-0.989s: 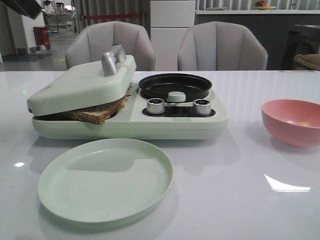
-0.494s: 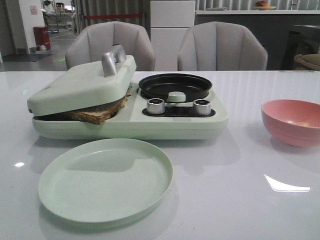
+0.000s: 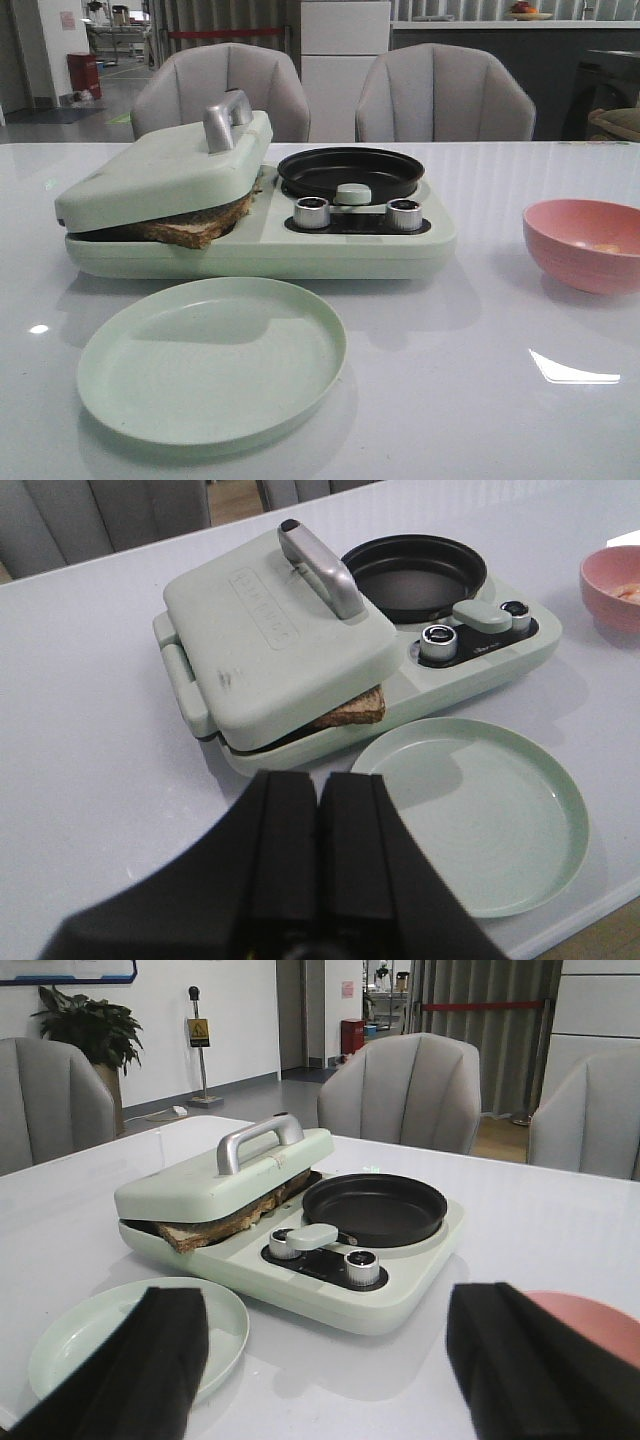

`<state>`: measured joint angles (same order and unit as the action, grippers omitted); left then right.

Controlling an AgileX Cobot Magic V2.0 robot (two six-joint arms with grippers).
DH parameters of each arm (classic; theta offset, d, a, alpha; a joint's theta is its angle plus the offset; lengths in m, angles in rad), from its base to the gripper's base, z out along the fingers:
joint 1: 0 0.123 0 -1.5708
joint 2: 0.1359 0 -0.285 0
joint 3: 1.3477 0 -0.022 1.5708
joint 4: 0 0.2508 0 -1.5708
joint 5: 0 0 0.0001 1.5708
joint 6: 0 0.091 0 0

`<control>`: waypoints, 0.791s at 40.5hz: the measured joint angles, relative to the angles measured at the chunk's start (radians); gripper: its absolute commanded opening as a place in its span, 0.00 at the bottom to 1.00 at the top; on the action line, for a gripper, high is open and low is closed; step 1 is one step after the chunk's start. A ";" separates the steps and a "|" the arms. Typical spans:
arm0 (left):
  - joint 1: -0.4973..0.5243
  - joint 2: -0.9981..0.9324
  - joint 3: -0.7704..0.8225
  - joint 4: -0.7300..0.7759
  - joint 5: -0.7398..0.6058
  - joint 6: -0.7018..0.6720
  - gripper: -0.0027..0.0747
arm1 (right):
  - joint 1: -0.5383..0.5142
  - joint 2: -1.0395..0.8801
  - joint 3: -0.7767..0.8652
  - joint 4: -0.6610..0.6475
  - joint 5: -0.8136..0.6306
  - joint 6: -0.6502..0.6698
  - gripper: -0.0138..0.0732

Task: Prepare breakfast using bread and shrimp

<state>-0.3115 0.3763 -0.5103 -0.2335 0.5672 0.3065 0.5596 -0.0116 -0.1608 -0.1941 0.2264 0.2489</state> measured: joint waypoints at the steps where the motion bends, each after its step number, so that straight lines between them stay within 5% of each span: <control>1: 0.000 -0.028 0.021 -0.004 -0.005 -0.002 0.09 | 0.000 0.000 0.000 0.000 -0.003 0.000 0.84; 16: 0.000 -0.377 0.183 -0.049 -0.038 -0.002 0.09 | 0.000 0.000 0.000 0.000 -0.037 0.000 0.84; 32: 0.000 -0.382 0.220 -0.054 -0.070 -0.004 0.09 | 0.000 0.090 -0.103 -0.020 -0.007 0.000 0.84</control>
<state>-0.3115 -0.0054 -0.2908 -0.2878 0.4972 0.3029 0.5596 0.0784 -0.2642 -0.2142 0.2193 0.2487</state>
